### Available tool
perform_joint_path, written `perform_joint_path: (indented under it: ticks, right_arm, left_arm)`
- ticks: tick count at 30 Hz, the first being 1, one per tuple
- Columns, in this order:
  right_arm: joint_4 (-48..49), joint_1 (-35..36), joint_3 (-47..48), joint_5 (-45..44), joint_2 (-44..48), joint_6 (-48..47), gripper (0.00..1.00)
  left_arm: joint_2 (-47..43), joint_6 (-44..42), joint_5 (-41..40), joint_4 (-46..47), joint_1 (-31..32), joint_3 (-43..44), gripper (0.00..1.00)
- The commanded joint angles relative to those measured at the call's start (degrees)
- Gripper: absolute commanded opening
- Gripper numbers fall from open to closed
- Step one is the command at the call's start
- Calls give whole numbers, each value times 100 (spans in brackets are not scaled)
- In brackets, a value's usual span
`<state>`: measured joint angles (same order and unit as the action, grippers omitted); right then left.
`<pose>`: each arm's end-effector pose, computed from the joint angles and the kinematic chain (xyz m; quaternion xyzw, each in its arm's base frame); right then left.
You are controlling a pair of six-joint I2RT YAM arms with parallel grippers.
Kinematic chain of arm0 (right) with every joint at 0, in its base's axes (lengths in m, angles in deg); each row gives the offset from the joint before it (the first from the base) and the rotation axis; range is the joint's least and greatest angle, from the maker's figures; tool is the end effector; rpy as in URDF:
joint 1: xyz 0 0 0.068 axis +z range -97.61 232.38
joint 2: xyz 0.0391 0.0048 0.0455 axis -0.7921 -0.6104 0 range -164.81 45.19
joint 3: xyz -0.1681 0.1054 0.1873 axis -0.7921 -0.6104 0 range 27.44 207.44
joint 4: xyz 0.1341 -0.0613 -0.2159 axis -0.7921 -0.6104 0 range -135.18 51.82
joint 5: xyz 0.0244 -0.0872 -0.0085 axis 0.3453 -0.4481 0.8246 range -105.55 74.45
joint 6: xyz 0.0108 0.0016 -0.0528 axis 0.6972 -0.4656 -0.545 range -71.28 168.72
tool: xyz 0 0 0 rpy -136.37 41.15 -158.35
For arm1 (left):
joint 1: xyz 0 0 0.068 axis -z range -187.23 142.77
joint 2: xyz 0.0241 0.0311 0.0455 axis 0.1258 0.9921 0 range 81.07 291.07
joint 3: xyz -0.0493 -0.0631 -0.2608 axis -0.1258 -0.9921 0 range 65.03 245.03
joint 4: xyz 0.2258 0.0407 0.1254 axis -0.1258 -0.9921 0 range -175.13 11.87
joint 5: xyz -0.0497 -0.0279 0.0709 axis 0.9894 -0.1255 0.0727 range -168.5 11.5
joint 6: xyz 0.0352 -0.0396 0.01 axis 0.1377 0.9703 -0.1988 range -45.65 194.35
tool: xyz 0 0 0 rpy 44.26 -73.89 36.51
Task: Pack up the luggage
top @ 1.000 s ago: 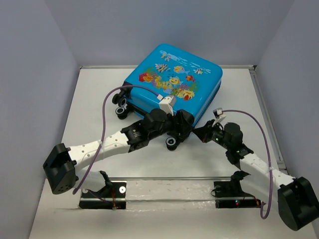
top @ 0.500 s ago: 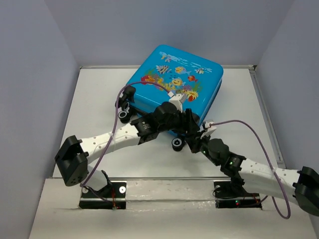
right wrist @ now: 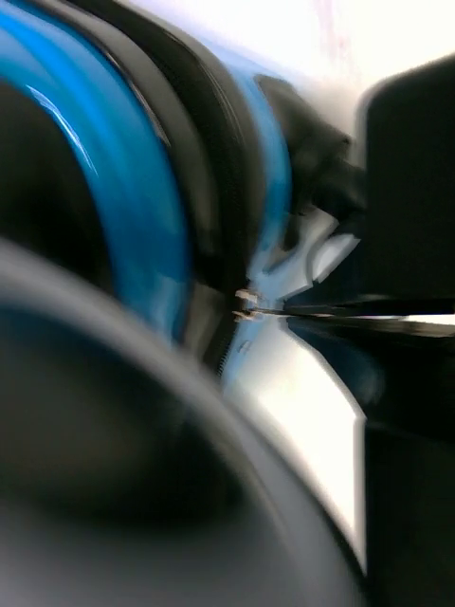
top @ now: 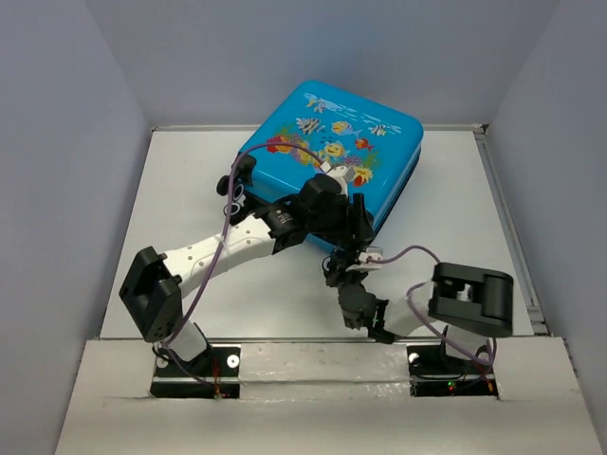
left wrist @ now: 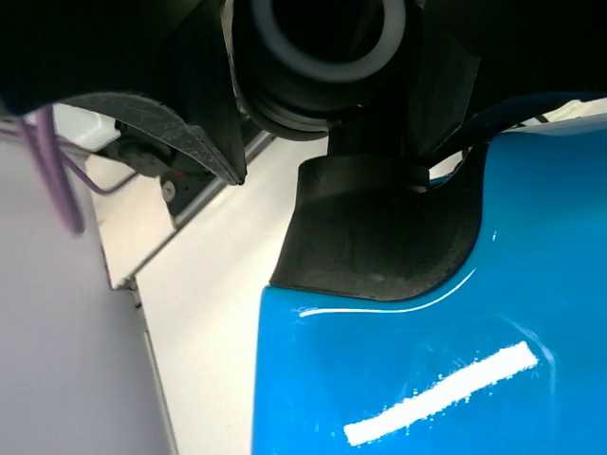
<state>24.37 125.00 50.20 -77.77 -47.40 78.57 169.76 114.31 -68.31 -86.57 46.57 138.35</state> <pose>0.1085 0.2413 0.1565 0.0836 0.7229 0.1983 0.6566 0.2110 -0.2990 0.3264 0.1486 0.8225 -0.4478 0.3175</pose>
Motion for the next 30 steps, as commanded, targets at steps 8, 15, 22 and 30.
perform_joint_path:
  ticks: [8, 15, 22, 30]
  right_arm:
    - [3070, 850, 1224, 896, -1570, -1246, 7]
    - [2861, 850, -342, 377, -367, -797, 7]
    - [1624, 850, -975, 763, 705, -217, 7]
    - [-1728, 850, -281, 1247, 2113, 311, 7]
  left_arm:
    - [432, 21, 1407, 2490, 395, 1889, 79]
    - [-1334, -937, 389, 1180, -799, 478, 99]
    - [-3864, -1166, -1652, -743, -2364, -1828, 98]
    - [-3957, -1710, -1504, -887, -3253, -2701, 95]
